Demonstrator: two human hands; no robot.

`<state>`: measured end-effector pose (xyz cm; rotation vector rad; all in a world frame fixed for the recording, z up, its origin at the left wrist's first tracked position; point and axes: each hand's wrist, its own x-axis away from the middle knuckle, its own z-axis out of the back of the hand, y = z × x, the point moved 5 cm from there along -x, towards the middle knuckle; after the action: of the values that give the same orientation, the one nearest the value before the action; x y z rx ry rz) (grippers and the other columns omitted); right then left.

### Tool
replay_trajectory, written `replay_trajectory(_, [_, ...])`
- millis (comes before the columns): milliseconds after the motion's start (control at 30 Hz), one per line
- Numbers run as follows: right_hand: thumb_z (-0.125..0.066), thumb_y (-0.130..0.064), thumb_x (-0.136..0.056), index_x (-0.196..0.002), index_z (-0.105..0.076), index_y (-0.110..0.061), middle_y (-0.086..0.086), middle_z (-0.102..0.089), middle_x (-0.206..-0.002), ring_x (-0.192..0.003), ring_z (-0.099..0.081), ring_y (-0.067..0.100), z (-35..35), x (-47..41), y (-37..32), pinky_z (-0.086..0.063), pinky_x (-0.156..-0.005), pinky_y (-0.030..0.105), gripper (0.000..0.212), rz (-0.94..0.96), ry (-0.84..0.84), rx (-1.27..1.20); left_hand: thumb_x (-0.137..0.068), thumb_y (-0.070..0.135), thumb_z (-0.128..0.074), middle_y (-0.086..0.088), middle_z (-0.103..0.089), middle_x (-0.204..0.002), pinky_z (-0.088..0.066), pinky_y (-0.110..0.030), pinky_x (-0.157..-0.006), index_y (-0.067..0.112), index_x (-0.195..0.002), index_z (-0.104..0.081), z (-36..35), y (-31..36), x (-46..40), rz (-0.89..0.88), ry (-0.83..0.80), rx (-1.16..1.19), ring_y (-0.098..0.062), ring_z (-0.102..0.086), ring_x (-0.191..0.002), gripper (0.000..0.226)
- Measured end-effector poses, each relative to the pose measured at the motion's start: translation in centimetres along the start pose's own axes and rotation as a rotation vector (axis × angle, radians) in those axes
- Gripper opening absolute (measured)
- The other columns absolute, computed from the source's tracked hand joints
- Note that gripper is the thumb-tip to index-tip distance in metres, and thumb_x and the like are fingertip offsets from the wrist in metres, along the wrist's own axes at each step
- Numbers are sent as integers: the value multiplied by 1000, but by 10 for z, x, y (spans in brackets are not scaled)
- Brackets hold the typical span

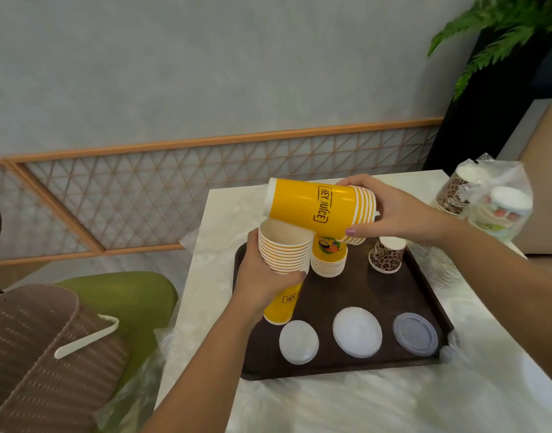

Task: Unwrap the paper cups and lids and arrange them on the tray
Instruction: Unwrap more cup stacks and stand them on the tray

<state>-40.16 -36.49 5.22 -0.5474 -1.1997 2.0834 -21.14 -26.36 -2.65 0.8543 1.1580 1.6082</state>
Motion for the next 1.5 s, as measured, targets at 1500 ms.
replay_trajectory(1500, [-76,-50,-71,-146,-19,-39,-13,-34,-145,-129,-34,1,-70,-14,8,-32,-102,21,95,100,-70,349,-55,7,-85,16,-59,-106,-48,-10,-69,29,-122,-39,-27,-1,0,-34,-97,-10,9,-57,-95,84])
